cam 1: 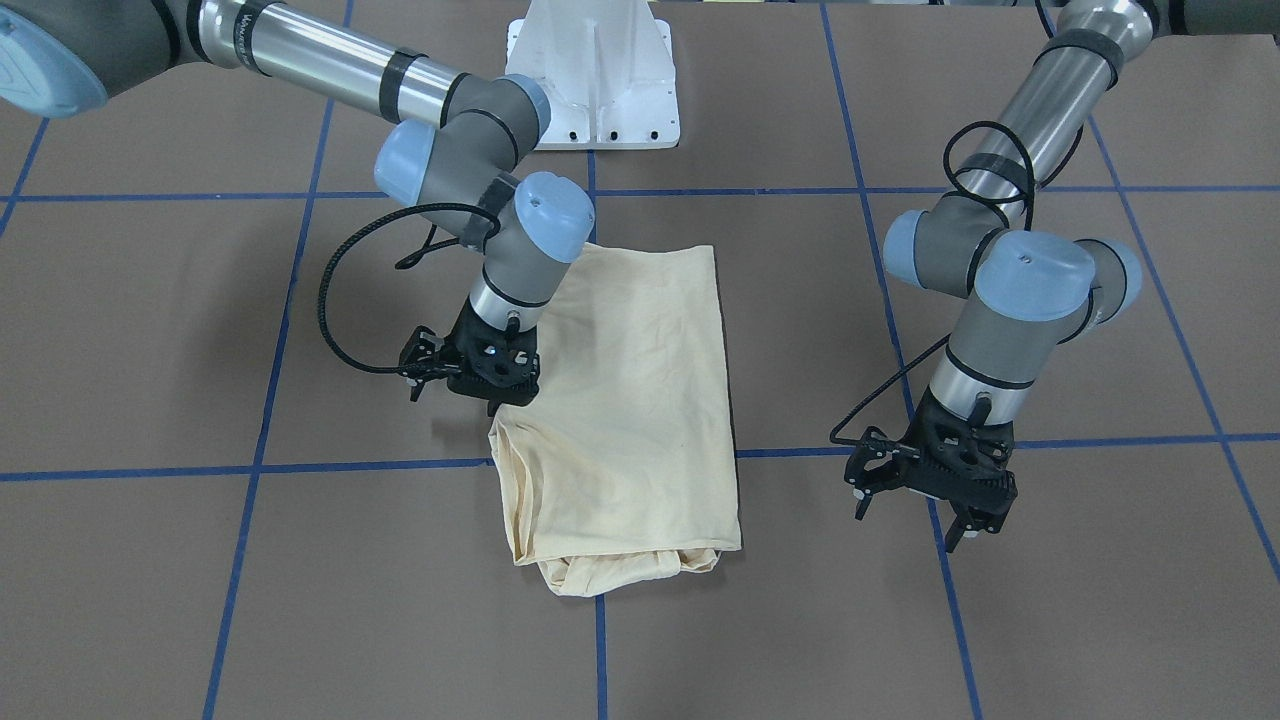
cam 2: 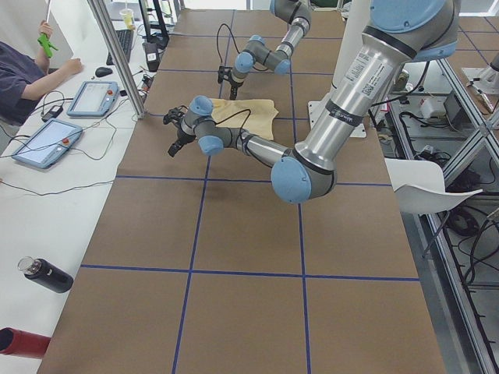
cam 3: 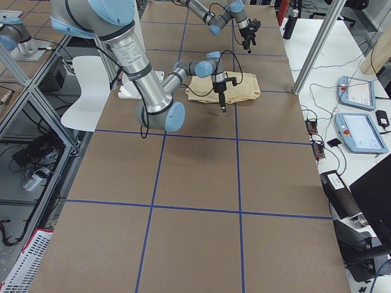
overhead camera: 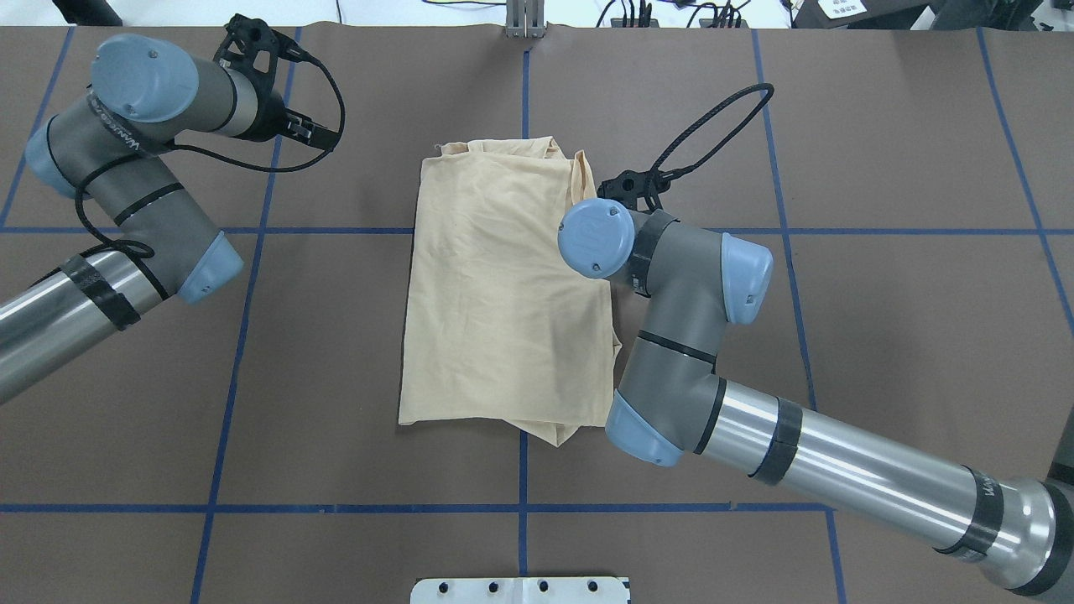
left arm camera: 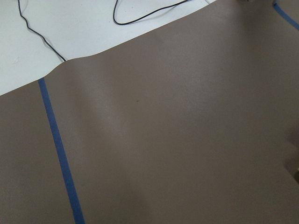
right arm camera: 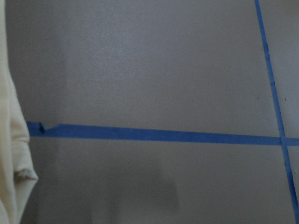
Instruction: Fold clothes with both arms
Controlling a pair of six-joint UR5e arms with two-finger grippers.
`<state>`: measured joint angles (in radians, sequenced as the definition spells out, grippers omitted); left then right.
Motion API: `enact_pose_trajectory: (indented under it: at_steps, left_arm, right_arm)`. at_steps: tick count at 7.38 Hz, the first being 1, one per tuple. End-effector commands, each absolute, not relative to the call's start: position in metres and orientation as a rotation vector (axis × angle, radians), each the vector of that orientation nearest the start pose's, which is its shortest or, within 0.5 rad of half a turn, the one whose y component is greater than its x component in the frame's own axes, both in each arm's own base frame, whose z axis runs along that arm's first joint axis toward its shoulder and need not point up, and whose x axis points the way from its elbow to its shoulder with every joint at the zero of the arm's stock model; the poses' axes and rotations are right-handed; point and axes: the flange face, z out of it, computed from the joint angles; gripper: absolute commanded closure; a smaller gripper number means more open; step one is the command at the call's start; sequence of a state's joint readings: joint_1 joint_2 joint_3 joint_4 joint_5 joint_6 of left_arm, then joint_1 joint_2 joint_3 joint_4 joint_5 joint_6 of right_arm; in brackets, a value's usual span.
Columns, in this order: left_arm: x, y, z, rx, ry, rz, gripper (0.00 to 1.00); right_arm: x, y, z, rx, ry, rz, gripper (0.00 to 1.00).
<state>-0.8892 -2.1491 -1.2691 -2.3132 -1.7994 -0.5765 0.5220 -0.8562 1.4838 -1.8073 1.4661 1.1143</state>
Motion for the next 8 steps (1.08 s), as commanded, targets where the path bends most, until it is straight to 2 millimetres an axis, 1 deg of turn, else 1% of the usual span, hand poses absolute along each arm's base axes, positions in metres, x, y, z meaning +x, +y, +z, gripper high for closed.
enact_pose_trajectory:
  at_steps: [1, 2, 3, 4, 5, 6, 8]
  left_arm:
    - [0.383, -0.645, 0.384, 0.689, 0.765, 0.208, 0.00]
    - [0.384, -0.642, 0.383, 0.690, 0.768, 0.211, 0.00]
    - [0.385, -0.642, 0.383, 0.689, 0.768, 0.212, 0.00]
    - [0.385, -0.642, 0.382, 0.690, 0.770, 0.211, 0.00]
    - [0.384, -0.642, 0.383, 0.689, 0.768, 0.209, 0.00]
    - [0.385, -0.642, 0.384, 0.688, 0.768, 0.212, 0.00]
    - [0.385, -0.642, 0.385, 0.687, 0.767, 0.212, 0.00]
  right_arm:
    - [-0.544, -0.479, 0.266, 0.309, -0.382, 0.097, 0.00]
    - [-0.548, -0.481, 0.246, 0.351, -0.468, 0.113, 0.00]
    - [-0.552, -0.489, 0.238, 0.382, -0.555, 0.162, 0.00]
    - [-0.571, -0.507, 0.223, 0.396, -0.605, 0.208, 0.00]
    - [-0.599, -0.531, 0.217, 0.384, -0.612, 0.263, 0.00]
    - [-0.611, -0.544, 0.226, 0.388, -0.614, 0.271, 0.00]
    - [-0.605, -0.564, 0.248, 0.391, -0.559, 0.251, 0.00]
